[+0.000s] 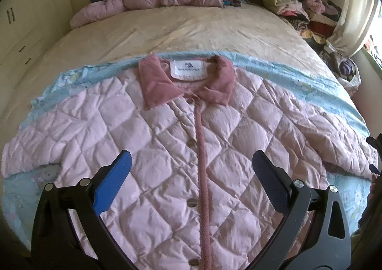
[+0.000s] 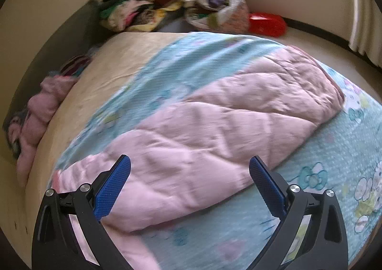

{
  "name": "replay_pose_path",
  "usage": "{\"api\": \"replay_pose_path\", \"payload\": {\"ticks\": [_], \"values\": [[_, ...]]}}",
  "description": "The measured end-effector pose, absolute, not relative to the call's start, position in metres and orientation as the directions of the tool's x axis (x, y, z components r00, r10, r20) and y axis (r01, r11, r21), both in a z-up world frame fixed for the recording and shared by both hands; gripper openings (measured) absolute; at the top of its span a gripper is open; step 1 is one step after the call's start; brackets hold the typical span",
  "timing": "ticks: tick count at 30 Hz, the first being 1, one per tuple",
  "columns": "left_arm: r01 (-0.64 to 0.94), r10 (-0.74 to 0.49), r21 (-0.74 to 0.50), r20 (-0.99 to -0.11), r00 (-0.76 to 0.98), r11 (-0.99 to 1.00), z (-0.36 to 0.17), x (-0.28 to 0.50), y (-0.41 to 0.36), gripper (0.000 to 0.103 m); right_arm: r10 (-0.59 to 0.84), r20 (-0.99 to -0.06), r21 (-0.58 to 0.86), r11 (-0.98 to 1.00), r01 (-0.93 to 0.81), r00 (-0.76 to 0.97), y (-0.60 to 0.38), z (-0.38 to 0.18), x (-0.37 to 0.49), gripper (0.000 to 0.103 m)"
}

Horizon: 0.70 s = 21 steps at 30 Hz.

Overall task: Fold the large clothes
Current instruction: 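Move the right tool to the jacket sleeve and grasp its cuff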

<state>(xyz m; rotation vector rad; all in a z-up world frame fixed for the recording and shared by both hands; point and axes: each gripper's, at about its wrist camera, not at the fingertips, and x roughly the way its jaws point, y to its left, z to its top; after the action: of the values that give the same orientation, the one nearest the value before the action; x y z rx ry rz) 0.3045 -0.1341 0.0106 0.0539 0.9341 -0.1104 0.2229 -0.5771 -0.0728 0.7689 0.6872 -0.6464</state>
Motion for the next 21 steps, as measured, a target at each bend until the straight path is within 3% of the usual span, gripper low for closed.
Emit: {"api": "replay_pose_path", "payload": {"ticks": [9,13,14,15,16,18,21], "values": [[0.125,-0.052,0.021,-0.833,0.551,0.992,-0.016,0.297,-0.135,0.095,-0.258,-0.823,0.433,0.29,0.853,0.506,-0.649,-0.129,0.192,0.099],[0.104,-0.037,0.024,-0.839,0.543,0.994,-0.018,0.295,-0.124,0.095,-0.251,-0.791,0.505,0.249,0.827,0.558,-0.668,-0.144,0.184,0.099],[0.096,-0.03,0.026,-0.841,0.541,0.995,-0.018,0.296,-0.121,0.095,-0.27,-0.777,0.511,0.259,0.82,0.569,-0.672,-0.143,0.184,0.094],[0.092,-0.027,0.027,-0.841,0.54,0.995,-0.017,0.296,-0.118,0.095,-0.281,-0.77,0.514,0.259,0.818,0.573,-0.674,-0.142,0.183,0.08],[0.084,-0.024,0.025,-0.841,0.541,0.996,-0.015,0.295,-0.114,0.095,-0.291,-0.766,0.518,0.249,0.819,0.573,-0.677,-0.143,0.181,0.074],[0.069,-0.024,0.016,-0.837,0.546,0.997,-0.01,0.295,-0.106,0.095,-0.295,-0.748,0.549,0.229,0.804,0.595,-0.686,-0.149,0.176,0.045],[0.052,-0.014,0.018,-0.831,0.556,0.998,-0.003,0.296,-0.096,0.095,-0.294,-0.708,0.595,0.241,0.767,0.642,-0.695,-0.152,0.171,0.029]]}}
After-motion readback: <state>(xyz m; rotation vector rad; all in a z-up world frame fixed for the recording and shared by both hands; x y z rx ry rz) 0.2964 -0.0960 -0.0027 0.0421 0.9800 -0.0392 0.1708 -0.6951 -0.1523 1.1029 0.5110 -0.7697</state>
